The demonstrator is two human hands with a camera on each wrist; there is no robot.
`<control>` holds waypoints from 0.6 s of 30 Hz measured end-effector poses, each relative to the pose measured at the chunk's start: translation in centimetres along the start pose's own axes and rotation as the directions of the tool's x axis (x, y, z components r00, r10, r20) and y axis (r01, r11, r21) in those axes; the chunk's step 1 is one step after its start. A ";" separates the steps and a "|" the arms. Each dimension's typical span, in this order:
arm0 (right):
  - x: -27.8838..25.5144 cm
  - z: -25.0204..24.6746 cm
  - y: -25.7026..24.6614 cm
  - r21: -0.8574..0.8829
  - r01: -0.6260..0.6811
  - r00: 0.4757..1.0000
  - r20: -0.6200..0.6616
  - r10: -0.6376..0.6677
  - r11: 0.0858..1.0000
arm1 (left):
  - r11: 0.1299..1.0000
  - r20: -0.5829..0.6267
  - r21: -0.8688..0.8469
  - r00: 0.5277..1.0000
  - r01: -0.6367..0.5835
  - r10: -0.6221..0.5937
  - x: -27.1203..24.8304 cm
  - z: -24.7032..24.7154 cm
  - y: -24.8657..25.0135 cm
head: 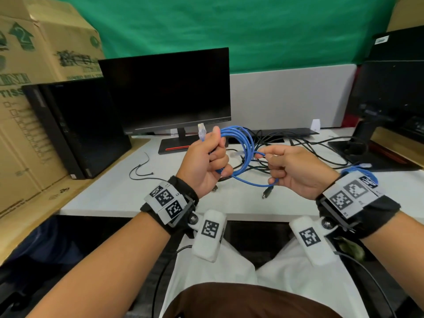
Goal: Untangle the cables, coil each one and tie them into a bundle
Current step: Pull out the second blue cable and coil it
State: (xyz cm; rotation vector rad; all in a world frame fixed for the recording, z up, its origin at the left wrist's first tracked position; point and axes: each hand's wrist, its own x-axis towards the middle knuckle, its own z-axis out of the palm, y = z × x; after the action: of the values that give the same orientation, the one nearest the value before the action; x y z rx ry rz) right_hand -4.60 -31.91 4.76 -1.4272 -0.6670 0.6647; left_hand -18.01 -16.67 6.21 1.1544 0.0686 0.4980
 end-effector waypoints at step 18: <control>-1.2 3.1 2.7 -0.609 0.534 0.759 0.039 -0.650 0.586 | 0.968 -0.105 0.201 0.986 0.151 -0.131 -0.4 1.5 -2.0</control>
State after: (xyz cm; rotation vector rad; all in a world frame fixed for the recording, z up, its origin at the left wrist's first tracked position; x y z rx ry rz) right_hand -7.75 -30.75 2.13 -1.6582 -1.2017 -0.2642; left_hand -17.22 -18.76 4.96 1.3213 0.2864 0.4235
